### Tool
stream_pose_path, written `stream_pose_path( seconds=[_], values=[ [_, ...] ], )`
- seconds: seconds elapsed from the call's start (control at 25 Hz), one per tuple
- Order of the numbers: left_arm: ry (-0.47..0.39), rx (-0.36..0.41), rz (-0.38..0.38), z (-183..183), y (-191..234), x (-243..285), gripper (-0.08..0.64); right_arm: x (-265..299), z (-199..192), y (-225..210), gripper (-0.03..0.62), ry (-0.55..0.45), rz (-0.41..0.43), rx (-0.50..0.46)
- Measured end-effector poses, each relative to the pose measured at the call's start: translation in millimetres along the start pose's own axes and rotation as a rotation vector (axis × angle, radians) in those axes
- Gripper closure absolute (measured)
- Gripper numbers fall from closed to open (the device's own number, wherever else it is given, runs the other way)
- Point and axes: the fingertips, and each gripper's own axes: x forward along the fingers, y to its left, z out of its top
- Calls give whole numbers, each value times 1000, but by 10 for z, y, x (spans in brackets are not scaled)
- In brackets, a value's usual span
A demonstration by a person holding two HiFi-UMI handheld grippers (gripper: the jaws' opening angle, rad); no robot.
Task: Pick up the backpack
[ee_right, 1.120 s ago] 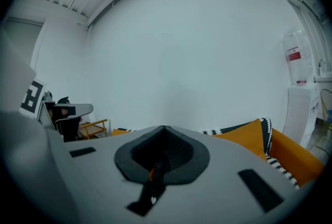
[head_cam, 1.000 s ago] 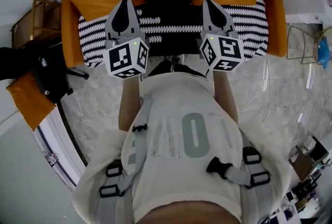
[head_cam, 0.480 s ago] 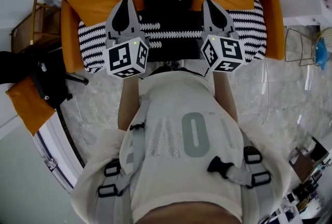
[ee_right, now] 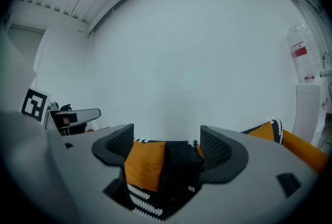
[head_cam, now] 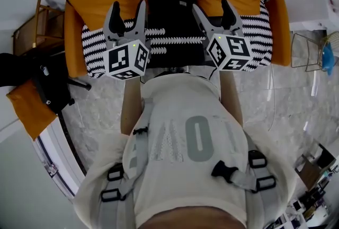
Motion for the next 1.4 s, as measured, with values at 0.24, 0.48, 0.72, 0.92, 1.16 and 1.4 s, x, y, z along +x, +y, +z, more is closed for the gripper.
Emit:
stream_pose_path(
  seconds=[0.24,0.48,0.72,0.92,1.16,1.4],
  values=[
    [2,-25,10,6,87,32,264,38,16,-37,202,9,-3,13],
    [14,-25,10,-38,138,69,264,78,-6,-34,210,21,-2,12],
    [30,-38,2,-112,136,126,259,118,-53,-53,221,39,3,20],
    [81,-39,-22,-295,117,300,254,276,-123,-127,221,68,19,46],
    [184,-43,-43,-794,199,652,252,722,-402,-289,221,143,52,67],
    [322,-58,-32,-1954,488,1068,250,1350,-1172,-587,221,242,69,56]
  ],
)
